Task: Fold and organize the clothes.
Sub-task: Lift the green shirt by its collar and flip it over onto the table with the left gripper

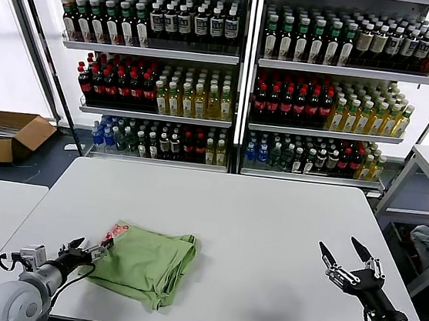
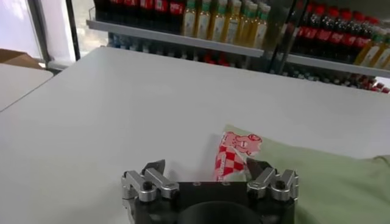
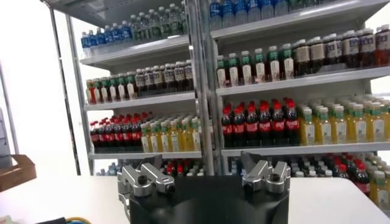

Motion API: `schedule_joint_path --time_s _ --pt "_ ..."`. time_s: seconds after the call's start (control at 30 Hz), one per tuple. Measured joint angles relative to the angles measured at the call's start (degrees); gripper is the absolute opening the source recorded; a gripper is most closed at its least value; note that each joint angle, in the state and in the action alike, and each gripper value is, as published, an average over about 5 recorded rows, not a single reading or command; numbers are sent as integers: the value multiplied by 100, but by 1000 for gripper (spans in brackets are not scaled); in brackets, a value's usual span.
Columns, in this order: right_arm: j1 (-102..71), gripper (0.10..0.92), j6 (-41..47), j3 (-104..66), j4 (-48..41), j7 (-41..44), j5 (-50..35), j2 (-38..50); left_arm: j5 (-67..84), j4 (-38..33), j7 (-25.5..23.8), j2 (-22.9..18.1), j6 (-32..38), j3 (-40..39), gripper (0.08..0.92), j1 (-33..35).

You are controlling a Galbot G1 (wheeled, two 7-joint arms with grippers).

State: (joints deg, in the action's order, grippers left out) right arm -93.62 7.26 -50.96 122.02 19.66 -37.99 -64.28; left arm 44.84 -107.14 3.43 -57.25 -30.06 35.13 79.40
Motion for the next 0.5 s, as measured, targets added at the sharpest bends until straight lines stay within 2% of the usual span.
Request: schedule_joint_path --time_s 0.37,0.5 --pt "-45 823 -1 -14 71 5 20 -18 -40 75 -41 -151 26 -179 810 -28" --pt "-82 823 -9 -46 102 12 19 -22 -53 98 -53 -189 67 -228 723 -32"
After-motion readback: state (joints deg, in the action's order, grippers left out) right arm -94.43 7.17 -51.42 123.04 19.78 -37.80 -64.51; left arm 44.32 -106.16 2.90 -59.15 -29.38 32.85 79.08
